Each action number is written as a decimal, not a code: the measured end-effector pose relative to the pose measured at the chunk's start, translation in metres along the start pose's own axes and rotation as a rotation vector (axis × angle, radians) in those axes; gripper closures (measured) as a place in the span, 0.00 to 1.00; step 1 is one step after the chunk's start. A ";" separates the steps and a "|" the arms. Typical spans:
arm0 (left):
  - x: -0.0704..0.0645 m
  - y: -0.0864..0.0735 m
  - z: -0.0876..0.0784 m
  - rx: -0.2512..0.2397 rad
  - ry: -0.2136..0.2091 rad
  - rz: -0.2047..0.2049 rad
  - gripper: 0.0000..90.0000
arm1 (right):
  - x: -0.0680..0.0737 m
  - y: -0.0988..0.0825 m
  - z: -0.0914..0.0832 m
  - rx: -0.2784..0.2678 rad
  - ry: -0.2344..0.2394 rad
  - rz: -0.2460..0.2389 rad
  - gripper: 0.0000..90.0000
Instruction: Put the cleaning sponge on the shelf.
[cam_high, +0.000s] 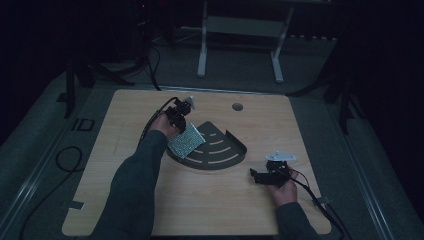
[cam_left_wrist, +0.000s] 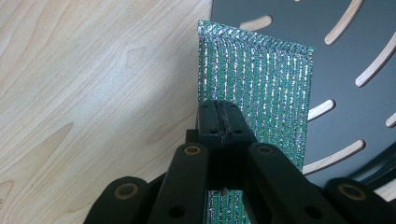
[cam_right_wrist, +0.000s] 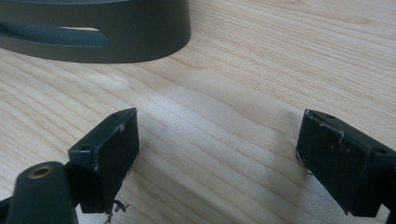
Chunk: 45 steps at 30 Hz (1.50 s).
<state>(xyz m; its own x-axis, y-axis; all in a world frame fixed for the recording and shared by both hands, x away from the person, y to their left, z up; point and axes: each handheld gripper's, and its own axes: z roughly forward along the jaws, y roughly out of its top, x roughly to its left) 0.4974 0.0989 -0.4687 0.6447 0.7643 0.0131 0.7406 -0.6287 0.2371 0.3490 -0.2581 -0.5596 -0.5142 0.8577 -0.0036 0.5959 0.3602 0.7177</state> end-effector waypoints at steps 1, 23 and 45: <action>0.000 0.000 0.000 0.000 -0.001 0.000 0.99 | 0.000 0.000 0.000 0.000 0.000 0.000 0.14; 0.002 0.000 0.001 -0.004 0.003 -0.017 0.91 | 0.000 0.000 0.000 0.000 0.000 0.000 0.14; 0.008 -0.006 -0.005 -0.046 -0.016 -0.032 0.82 | 0.000 0.000 0.000 0.000 0.000 0.001 0.14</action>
<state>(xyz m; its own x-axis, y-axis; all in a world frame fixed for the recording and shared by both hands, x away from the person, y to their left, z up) 0.4967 0.1093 -0.4652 0.6237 0.7816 -0.0105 0.7518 -0.5962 0.2817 0.3490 -0.2581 -0.5596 -0.5140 0.8578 -0.0027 0.5963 0.3595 0.7178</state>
